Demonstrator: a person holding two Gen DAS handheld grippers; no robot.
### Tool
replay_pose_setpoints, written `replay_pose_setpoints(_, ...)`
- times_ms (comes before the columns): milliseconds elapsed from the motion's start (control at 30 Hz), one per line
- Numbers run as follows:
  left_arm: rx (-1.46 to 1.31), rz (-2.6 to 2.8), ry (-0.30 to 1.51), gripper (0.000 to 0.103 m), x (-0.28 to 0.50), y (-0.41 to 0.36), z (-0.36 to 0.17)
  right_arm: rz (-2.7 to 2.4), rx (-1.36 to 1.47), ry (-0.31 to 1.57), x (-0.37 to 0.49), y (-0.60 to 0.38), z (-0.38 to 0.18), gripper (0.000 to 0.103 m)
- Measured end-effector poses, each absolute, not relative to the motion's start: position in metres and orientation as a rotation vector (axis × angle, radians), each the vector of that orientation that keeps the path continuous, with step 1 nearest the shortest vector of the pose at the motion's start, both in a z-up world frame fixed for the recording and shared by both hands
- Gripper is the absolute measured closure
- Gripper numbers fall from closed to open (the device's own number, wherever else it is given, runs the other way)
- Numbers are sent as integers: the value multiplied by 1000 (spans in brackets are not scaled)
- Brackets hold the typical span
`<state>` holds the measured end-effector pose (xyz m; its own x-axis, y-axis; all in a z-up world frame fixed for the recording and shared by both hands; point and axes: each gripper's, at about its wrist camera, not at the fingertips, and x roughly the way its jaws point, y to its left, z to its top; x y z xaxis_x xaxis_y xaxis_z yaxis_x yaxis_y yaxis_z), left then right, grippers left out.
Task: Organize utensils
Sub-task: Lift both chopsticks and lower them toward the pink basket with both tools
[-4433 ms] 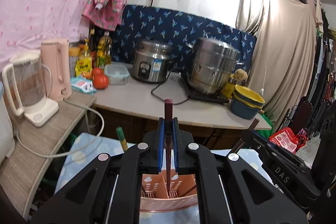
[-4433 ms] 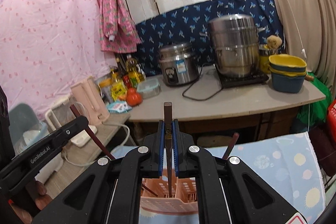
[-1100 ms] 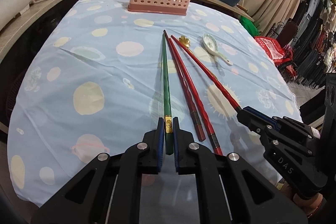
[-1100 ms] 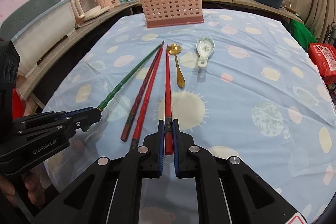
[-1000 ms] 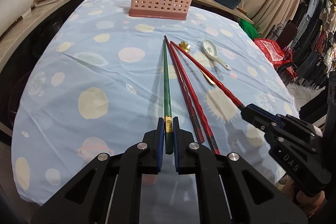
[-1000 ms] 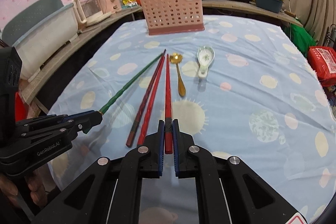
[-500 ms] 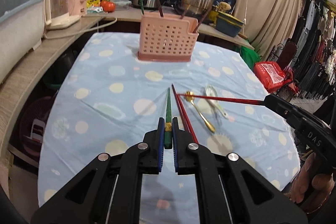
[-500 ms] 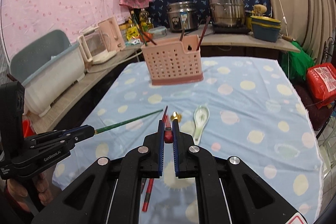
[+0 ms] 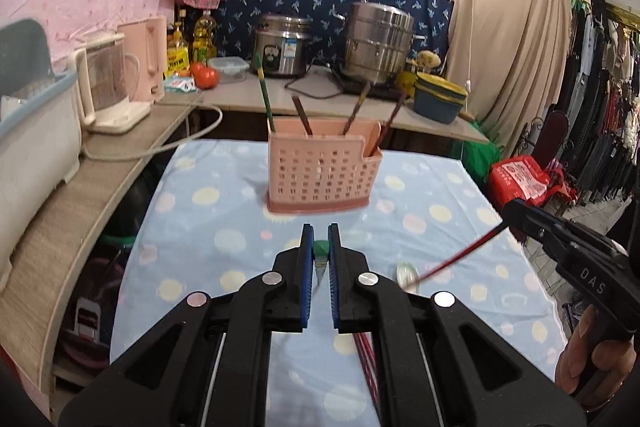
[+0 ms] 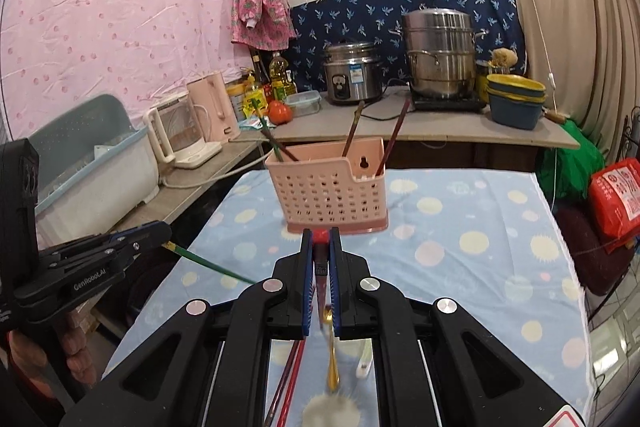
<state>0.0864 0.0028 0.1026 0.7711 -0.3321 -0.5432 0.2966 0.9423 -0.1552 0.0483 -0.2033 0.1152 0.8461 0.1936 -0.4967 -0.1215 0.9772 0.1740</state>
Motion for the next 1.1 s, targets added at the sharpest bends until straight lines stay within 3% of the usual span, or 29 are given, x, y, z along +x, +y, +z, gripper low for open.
replay_pose_setpoints(767,-89,-261,256,96,224,-3,272,182,229,313,211,-213,238,96)
replay_pose_setpoints(933,-86,-233,227,96,257,-9,283,167,242,298,249,-212,243,96)
replay_pose_setpoints(1100,-86,-232,286,96,287,-17,257,167,227,345,282,-207,224,96)
